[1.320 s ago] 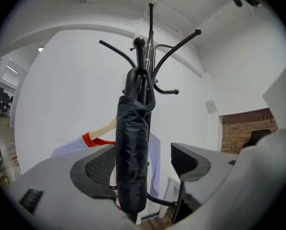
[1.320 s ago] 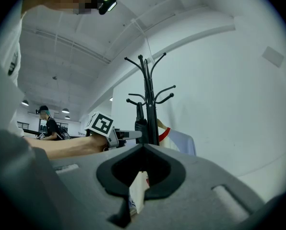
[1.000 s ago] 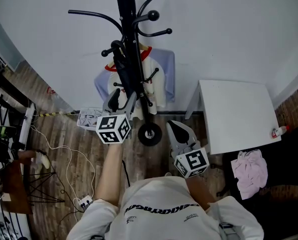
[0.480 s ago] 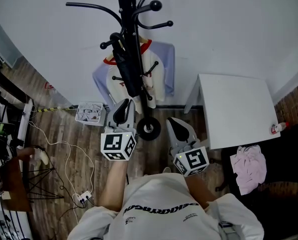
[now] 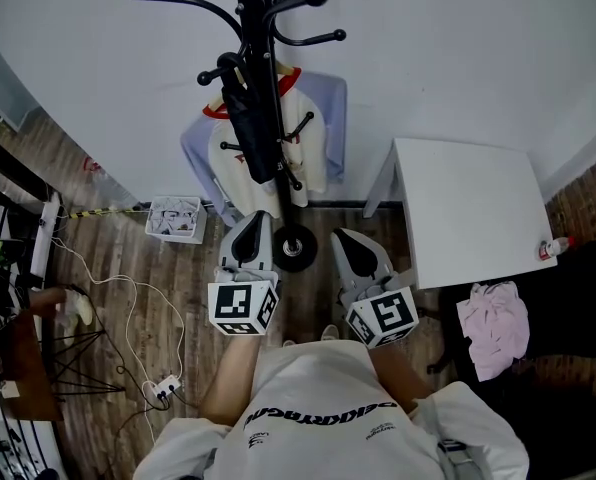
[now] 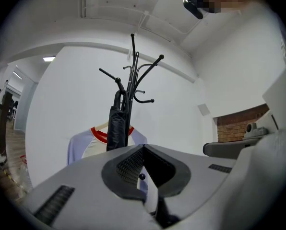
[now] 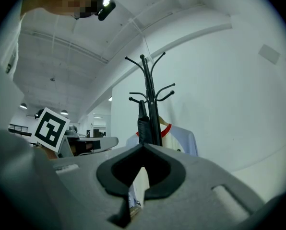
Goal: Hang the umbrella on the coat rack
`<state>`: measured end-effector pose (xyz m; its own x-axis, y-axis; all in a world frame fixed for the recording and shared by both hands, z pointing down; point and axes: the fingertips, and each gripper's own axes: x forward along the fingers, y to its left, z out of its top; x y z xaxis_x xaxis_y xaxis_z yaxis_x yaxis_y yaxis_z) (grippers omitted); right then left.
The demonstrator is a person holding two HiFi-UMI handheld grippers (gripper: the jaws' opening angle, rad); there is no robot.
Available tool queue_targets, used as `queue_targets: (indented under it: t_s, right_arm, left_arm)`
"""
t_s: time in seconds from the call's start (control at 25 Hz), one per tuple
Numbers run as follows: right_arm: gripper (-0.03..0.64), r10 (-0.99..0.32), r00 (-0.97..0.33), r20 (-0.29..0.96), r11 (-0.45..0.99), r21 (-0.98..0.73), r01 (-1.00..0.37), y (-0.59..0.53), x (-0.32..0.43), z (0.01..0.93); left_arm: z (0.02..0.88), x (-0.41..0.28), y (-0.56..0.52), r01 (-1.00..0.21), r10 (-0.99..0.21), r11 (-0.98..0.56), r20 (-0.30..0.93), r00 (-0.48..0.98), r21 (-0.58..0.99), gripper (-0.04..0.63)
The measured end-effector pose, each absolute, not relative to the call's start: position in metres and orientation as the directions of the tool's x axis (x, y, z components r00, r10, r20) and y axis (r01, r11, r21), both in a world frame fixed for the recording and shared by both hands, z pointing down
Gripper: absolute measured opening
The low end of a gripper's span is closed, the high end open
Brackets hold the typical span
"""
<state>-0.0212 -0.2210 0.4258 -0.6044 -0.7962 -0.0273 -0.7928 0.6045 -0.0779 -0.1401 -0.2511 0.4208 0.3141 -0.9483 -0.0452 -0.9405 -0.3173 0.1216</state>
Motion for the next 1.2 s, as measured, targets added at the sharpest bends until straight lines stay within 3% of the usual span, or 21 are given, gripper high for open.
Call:
queue_targets:
  t_s: [1.2]
  right_arm:
    - [-0.005,-0.802,-0.598,0.019,0.595,-0.066,-0.801,-0.21,-0.024,0.449]
  left_arm:
    - [0.447,-0.12,-0.203,-0.927,-0.929,-0.37,-0.044,0.368,0.062,-0.003]
